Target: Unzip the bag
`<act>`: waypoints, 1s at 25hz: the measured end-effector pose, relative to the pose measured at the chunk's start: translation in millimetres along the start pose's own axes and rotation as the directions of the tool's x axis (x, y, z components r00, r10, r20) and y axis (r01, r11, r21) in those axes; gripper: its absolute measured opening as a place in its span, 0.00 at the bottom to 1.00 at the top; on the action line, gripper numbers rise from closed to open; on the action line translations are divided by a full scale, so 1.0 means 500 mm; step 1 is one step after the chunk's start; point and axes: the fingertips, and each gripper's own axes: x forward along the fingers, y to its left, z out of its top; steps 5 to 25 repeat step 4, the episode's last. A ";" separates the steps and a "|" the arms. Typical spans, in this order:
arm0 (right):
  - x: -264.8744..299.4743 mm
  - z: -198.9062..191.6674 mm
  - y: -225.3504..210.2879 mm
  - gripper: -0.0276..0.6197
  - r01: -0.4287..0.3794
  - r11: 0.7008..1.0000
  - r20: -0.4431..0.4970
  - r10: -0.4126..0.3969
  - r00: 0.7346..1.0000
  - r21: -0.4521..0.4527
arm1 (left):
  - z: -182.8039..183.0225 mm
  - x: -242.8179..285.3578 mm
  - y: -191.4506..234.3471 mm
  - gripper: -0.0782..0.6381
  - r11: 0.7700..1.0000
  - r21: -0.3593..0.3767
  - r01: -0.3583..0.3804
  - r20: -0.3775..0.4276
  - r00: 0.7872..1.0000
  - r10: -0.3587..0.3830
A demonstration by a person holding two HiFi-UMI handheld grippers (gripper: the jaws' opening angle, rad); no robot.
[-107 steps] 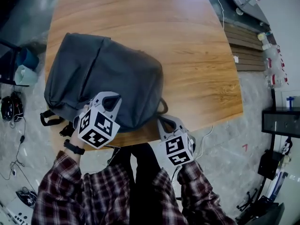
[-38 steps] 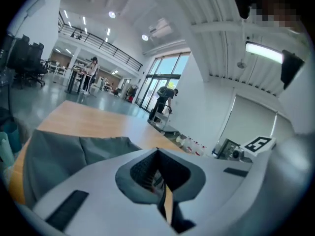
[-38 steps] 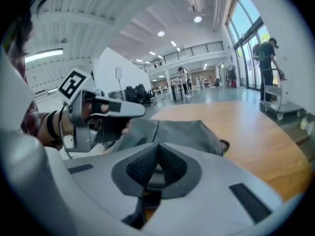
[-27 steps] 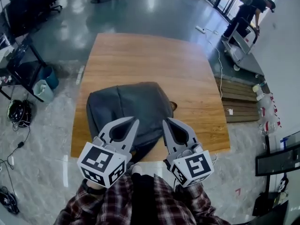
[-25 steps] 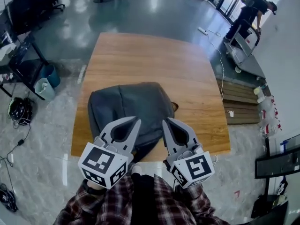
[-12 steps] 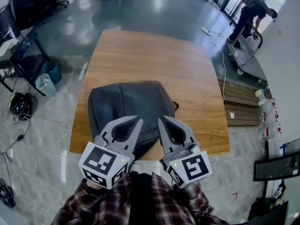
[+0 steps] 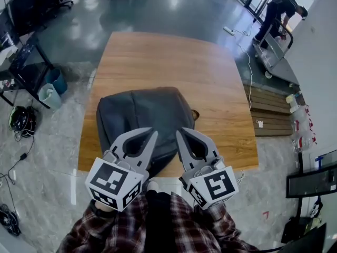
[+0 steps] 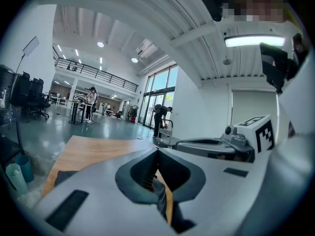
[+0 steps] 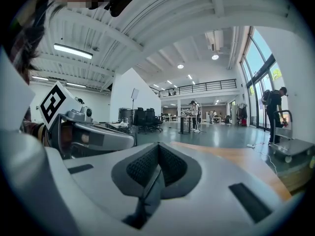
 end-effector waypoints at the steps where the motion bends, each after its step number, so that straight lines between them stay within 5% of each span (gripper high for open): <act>1: 0.000 -0.001 0.000 0.06 -0.002 1.000 -0.002 0.002 1.000 0.001 | 0.000 0.000 -0.001 0.12 1.000 0.001 0.000 0.000 1.000 0.000; 25: -0.001 -0.008 0.001 0.06 -0.009 1.000 -0.005 0.010 1.000 0.005 | -0.004 0.001 -0.002 0.12 1.000 0.004 -0.003 -0.001 1.000 0.003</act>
